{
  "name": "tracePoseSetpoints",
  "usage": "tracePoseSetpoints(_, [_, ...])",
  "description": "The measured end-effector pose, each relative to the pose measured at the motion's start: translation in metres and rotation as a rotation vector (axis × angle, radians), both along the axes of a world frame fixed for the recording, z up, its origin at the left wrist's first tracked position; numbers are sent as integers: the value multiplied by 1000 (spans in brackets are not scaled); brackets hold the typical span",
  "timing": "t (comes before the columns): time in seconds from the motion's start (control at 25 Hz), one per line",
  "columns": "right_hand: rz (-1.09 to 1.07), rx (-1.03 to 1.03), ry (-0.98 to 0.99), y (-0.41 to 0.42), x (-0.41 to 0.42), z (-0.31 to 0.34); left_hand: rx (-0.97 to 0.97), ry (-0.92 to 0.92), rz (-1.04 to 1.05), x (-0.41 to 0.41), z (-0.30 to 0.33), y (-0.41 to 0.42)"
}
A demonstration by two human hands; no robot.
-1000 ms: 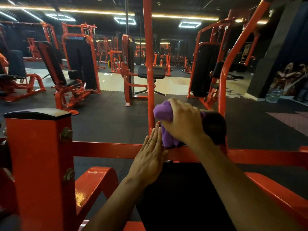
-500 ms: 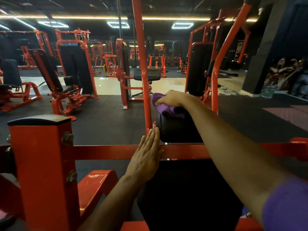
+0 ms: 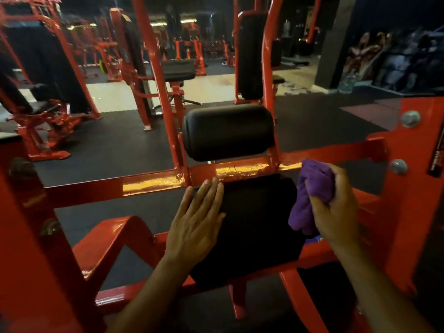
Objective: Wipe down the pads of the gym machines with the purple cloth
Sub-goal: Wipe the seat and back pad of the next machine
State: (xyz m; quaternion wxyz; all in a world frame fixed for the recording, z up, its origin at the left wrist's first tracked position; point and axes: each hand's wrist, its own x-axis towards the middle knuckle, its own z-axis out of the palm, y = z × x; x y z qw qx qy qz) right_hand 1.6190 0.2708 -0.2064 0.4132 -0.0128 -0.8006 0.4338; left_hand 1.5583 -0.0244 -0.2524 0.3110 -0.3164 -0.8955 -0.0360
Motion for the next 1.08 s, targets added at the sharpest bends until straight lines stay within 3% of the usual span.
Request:
tracePoseSetpoints(0.24, [95, -62, 0, 7, -29, -18, -44, 26, 98, 3, -1, 4])
tracePoseSetpoints(0.44, [327, -112, -316, 25, -50, -13, -154, 87, 53, 16, -18, 26])
tracePoseSetpoints(0.72, [130, -573, -381, 32, -6, -64, -154, 114, 89, 20, -26, 35])
tracePoseSetpoints(0.8, [136, -533, -383, 33, -20, -48, -148, 123, 93, 21, -27, 36])
tracePoseSetpoints(0.96, [277, -210, -319, 23, -56, 0, -156, 130, 98, 21, -27, 36])
tracePoseSetpoints(1.08, [204, -242, -294, 21, -44, -21, -158, 128, 86, 22, -28, 34])
